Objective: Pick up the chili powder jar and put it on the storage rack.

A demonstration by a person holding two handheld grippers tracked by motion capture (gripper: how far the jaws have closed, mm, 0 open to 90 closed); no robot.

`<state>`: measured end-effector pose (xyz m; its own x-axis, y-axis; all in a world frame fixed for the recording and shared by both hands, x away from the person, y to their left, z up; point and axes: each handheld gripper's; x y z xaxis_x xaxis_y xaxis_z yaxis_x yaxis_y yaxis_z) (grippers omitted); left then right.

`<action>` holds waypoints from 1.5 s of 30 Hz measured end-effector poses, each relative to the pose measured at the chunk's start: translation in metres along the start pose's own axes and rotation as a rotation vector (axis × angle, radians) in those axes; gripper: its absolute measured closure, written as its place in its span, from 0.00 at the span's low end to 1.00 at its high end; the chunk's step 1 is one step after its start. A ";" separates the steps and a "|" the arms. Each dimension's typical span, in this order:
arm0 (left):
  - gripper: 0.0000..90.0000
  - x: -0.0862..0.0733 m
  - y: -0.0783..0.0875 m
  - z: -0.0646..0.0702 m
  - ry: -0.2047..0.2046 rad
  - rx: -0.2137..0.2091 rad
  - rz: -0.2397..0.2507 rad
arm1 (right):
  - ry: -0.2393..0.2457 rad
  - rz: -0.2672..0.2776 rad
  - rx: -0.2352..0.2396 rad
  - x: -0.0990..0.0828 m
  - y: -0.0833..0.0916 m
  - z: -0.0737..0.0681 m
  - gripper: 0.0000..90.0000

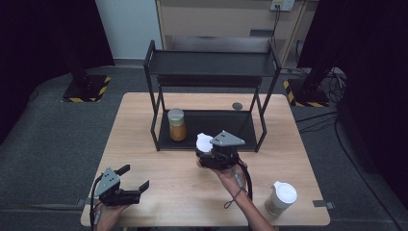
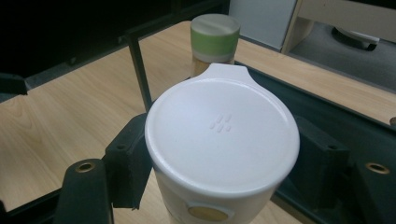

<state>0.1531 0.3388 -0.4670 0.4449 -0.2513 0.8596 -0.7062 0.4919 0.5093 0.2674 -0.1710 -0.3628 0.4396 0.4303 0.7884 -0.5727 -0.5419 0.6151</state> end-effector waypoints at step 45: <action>0.04 -0.001 -0.001 -0.004 0.006 -0.010 0.001 | -0.062 0.047 -0.146 0.036 -0.066 0.022 0.35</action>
<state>0.1555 0.3417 -0.4685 0.4479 -0.2455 0.8597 -0.7009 0.5006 0.5081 0.3363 -0.1360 -0.3749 0.4490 0.3588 0.8183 -0.6861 -0.4482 0.5731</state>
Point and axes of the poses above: each handheld gripper's, and its own axes: y roughly backward along the jaws, x roughly out of its top, z roughly to its right, and after that the axes turned 12 degrees about -z, right-handed
